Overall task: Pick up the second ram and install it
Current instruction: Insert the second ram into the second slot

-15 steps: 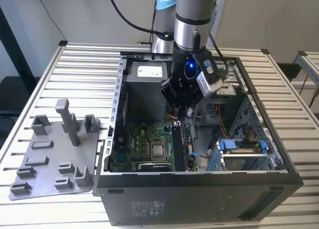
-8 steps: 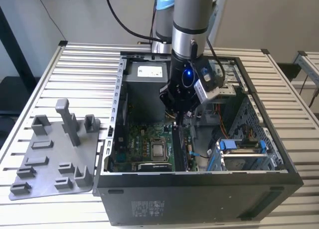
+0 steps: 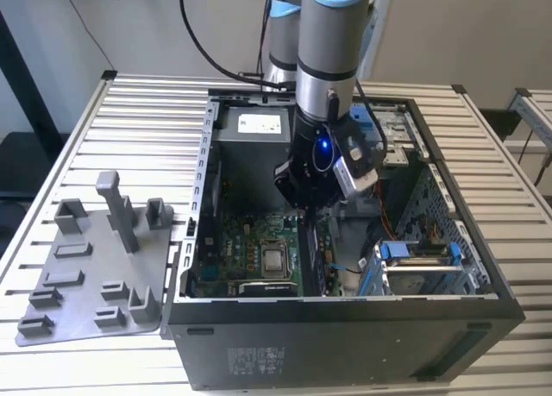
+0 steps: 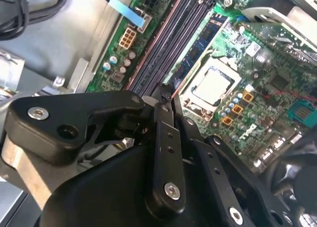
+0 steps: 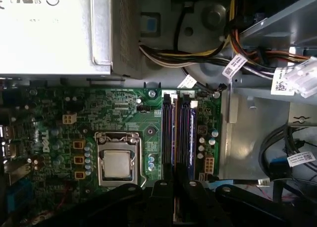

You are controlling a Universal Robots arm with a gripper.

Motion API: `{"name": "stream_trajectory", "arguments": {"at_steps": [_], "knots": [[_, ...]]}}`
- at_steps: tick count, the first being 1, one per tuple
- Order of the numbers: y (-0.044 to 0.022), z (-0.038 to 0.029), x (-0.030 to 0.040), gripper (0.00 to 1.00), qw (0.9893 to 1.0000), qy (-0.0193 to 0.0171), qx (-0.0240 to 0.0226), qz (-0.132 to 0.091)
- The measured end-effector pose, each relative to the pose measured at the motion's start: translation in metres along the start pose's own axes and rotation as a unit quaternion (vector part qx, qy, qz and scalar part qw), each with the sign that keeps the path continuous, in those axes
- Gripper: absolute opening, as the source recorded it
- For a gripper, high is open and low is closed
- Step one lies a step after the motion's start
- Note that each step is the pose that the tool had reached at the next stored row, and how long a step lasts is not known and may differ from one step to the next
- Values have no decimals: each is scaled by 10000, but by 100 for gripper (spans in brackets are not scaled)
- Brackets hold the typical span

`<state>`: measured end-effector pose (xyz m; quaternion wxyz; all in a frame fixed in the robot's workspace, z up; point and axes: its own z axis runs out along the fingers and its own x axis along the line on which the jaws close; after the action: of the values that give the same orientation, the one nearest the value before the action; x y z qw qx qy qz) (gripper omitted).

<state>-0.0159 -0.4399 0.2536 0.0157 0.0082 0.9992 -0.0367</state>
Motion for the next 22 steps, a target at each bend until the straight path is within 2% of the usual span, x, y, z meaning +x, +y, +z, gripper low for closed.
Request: {"name": "stream_trajectory", "arguments": {"at_steps": [7,13,19,22], "knots": [[-45,130,6,14,10000,2,1,32],[-44,236,9,14,10000,6,2,86],[-44,240,9,14,10000,6,3,87],[-42,266,10,14,10000,6,2,87]]}}
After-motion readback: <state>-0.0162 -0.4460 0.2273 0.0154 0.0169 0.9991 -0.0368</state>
